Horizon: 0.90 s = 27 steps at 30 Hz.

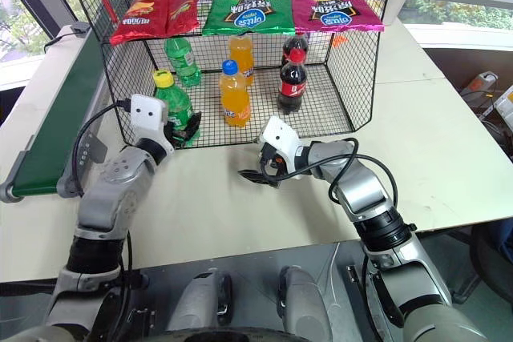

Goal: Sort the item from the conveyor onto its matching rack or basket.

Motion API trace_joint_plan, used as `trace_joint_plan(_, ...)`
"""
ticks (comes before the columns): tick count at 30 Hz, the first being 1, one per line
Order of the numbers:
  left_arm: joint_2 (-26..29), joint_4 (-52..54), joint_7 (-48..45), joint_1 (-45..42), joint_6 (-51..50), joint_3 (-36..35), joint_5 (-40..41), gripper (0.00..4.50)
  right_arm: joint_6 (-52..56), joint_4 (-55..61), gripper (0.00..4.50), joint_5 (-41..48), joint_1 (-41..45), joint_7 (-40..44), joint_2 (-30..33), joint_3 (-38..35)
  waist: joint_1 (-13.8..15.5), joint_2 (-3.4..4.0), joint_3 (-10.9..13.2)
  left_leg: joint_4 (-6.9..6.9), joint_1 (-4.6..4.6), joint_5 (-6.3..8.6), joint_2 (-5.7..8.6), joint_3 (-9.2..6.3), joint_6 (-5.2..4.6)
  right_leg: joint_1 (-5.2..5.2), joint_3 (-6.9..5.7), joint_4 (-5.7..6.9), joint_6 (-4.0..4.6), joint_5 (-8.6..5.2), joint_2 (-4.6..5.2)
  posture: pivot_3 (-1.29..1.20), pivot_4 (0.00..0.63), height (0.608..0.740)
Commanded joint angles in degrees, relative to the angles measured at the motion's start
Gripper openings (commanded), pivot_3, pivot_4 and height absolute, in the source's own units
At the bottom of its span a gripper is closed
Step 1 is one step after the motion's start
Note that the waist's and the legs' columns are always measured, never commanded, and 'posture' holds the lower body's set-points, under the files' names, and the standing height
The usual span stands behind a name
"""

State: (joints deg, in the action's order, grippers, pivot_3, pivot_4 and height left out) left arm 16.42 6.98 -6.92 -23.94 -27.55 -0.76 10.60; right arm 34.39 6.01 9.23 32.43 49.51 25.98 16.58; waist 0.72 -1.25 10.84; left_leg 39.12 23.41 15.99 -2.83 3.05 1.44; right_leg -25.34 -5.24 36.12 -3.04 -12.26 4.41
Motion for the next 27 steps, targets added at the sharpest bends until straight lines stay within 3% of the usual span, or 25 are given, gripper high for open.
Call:
trace_joint_plan(1, -1.35, -0.55, 1.98, -3.46, 3.52, -1.03, -2.02, 2.86, -0.88, 0.74, 4.5, -0.3, 0.84, -0.33, 0.13, -0.23, 0.04, 0.0, 0.0, 0.0, 0.0, 0.0, 0.0, 0.0, 0.0, 0.0, 0.0, 0.0, 0.0, 0.0, 0.0, 0.0, 0.15, 0.74)
trace_joint_plan(20, -4.06, -12.93, 2.08, -7.55, 9.18, -2.31, -3.76, 2.86, -1.19, 0.58, 4.5, -0.8, 0.87, -0.91, -0.23, -0.51, 0.01, 0.0, 0.0, 0.0, 0.0, 0.0, 0.0, 0.01, 0.0, 0.0, -0.01, 0.0, -0.01, 0.01, 0.01, 0.0, 0.15, 0.74)
trace_joint_plan(23, -4.31, -13.19, 1.83, -7.66, 9.37, -2.78, -3.51, 4.22, -1.26, 0.39, 4.5, -0.81, 0.99, -1.0, -0.41, -0.5, 0.01, 0.0, 0.0, 0.0, 0.0, 0.0, 0.0, 0.0, 0.0, 0.0, -0.01, 0.01, -0.01, 0.01, 0.02, 0.0, 0.15, 0.74)
trace_joint_plan(27, -4.07, -10.81, 1.75, -6.85, 8.17, -3.11, -3.59, 4.39, -1.37, 0.31, 4.5, -0.78, 1.02, -0.85, -0.47, -0.46, -0.01, 0.0, 0.0, 0.0, -0.02, 0.0, 0.0, 0.0, 0.0, 0.02, -0.01, 0.02, -0.01, 0.01, 0.02, 0.0, 0.15, 0.74)
